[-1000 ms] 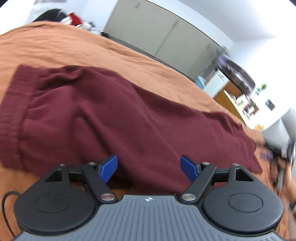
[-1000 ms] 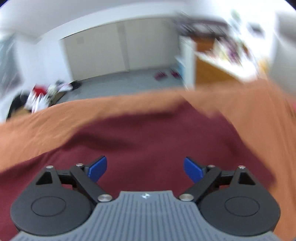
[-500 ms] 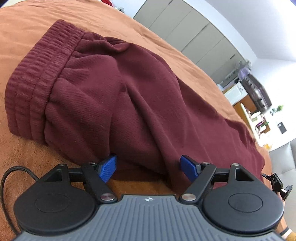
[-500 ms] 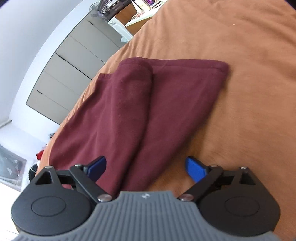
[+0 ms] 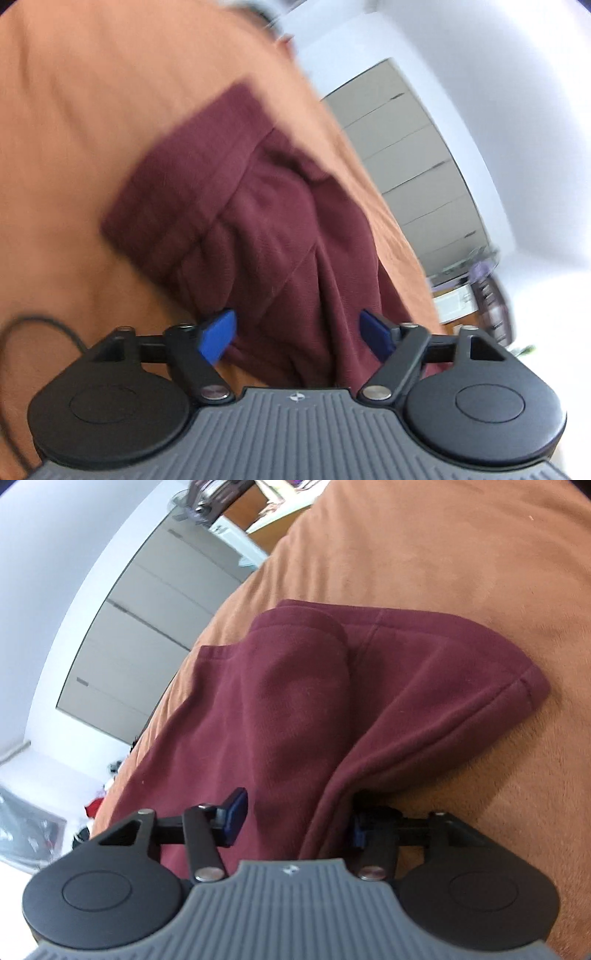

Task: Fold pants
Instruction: 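Grasp the waistband with the left gripper while the right gripper grasps the leg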

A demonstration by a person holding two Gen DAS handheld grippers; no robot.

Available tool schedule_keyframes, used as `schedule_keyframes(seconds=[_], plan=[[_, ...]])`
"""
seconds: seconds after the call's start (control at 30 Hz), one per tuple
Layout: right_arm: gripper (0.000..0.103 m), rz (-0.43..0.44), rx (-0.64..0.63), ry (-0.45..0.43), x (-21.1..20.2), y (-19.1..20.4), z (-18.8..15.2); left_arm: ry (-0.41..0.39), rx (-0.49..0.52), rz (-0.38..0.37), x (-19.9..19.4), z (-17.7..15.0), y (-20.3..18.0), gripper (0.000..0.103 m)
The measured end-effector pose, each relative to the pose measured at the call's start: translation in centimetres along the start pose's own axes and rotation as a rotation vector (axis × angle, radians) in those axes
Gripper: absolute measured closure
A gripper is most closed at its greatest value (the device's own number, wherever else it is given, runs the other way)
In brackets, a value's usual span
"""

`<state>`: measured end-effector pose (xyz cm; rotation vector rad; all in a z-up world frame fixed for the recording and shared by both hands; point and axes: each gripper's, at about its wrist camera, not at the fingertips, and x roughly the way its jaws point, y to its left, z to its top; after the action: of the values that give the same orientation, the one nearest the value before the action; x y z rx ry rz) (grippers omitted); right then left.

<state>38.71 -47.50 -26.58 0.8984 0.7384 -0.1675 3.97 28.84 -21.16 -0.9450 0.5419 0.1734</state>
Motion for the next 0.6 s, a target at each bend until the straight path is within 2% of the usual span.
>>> schedule_keyframes(seconds=[0.07,0.13,0.17,0.27,0.3,0.4,0.43,0.5,0.6], plan=[[0.051,-0.011,-0.046,0.004,0.2,0.4,-0.1,-0.033,0.042,0.028,0.2,0.2,-0.4,0.008],[0.047,-0.025,-0.076,0.003,0.4,0.9,-0.1,0.004,-0.023,0.034,1.5,0.5,-0.1,0.008],[0.045,-0.027,-0.088,0.005,0.6,1.1,-0.2,0.024,-0.070,0.046,1.8,0.3,0.3,0.013],[0.038,-0.039,-0.119,0.009,0.9,1.9,-0.4,0.024,-0.184,0.052,0.5,-1.5,1.1,0.014],[0.038,-0.047,-0.136,0.010,1.1,2.2,-0.4,0.015,-0.193,0.078,-0.1,-2.0,1.2,0.012],[0.038,-0.063,-0.191,0.015,0.8,2.5,-0.9,-0.033,-0.186,0.267,-0.8,-3.4,1.1,0.011],[0.038,-0.062,-0.202,0.016,0.7,2.5,-1.0,-0.075,-0.200,0.289,-0.9,-3.6,1.3,0.011],[0.038,-0.058,-0.215,0.016,0.5,2.3,-1.2,-0.138,-0.207,0.221,-0.2,-3.2,2.0,0.008],[0.037,-0.051,-0.211,0.017,0.4,2.0,-1.3,-0.136,-0.181,0.143,2.3,-1.5,2.7,0.004]])
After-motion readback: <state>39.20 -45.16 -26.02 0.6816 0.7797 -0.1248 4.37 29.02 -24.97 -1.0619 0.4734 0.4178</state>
